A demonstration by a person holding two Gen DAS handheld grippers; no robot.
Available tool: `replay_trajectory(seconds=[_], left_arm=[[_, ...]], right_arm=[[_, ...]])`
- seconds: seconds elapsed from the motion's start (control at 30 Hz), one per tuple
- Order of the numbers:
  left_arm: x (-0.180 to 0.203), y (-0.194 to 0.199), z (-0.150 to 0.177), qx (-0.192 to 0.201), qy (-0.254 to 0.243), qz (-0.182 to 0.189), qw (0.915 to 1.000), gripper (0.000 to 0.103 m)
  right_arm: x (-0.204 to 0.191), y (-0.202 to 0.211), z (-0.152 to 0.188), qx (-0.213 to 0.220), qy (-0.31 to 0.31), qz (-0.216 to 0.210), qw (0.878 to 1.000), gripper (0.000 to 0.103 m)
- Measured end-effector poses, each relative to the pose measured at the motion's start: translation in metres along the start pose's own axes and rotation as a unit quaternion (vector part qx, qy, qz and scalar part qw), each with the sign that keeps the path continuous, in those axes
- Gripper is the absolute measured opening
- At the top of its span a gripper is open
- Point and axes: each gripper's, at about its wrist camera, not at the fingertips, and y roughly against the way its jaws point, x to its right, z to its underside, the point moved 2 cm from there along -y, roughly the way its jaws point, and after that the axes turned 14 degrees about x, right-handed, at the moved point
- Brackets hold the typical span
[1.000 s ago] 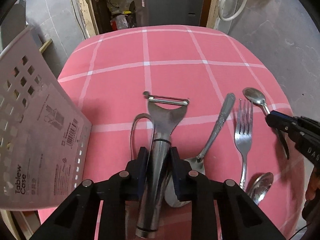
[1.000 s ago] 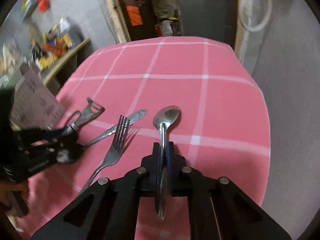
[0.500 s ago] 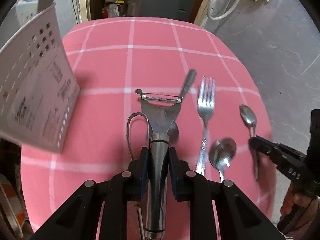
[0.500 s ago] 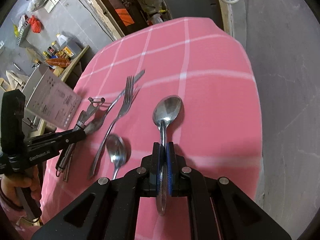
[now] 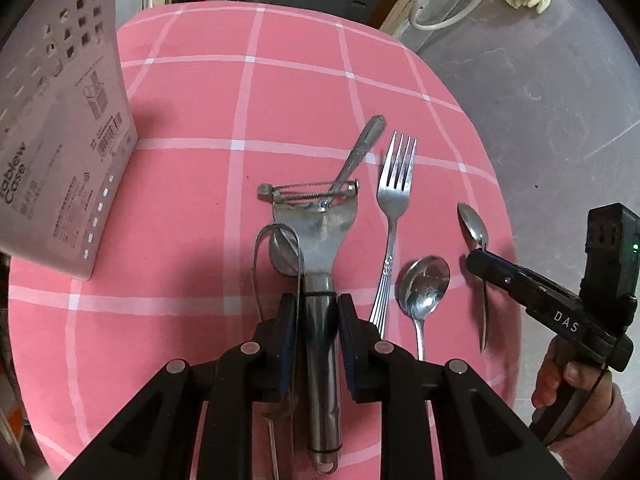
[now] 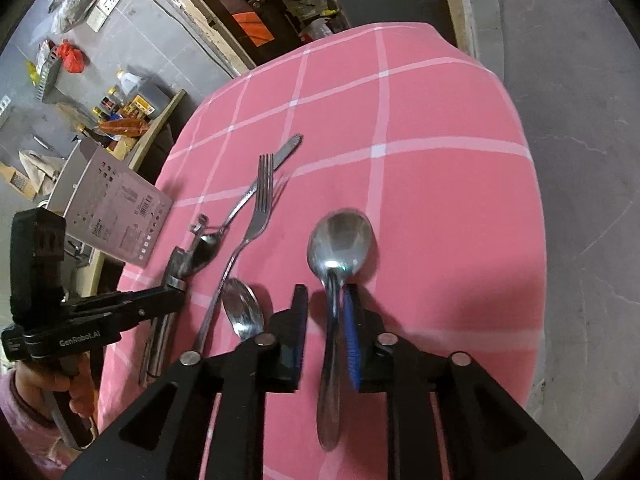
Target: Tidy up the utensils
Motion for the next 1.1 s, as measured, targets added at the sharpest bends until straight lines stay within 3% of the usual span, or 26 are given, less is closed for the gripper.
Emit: replay_trajectory(seconds=[0.3, 0.43, 0.57, 0.67, 1.1], left_arm=[[-0.005, 0.001, -0.007, 0.0, 0.022, 0.008, 0.9997, 0.02], [-0.001, 0.017, -0.01, 0.029, 0.012, 0.008, 0.9995, 0.02], [-0.005, 0.027, -0.012, 0.059, -0.011, -0.02, 0.998, 0.021], [-0.017, 0.017, -0.011, 0.041, -0.002, -0.032, 0.9986, 0.021], [-0.029, -0.013, -0.022, -0.007, 0.026, -0.008, 0.9996, 0.022]], right_arm=[[0.004, -0.012, -0.01, -0.001, -0.049, -0.017, 0.999, 0.02], [0.0, -0.013, -0.007, 0.004, -0.057, -0.015, 0.998, 0.02], [-0.002, -0.015, -0.006, 0.006, -0.061, -0.01, 0.998, 0.02], [-0.002, -0.017, -0.008, 0.006, -0.064, -0.006, 0.998, 0.02], [0.0, -0.024, -0.012, -0.016, -0.097, -0.001, 0.995, 0.02]])
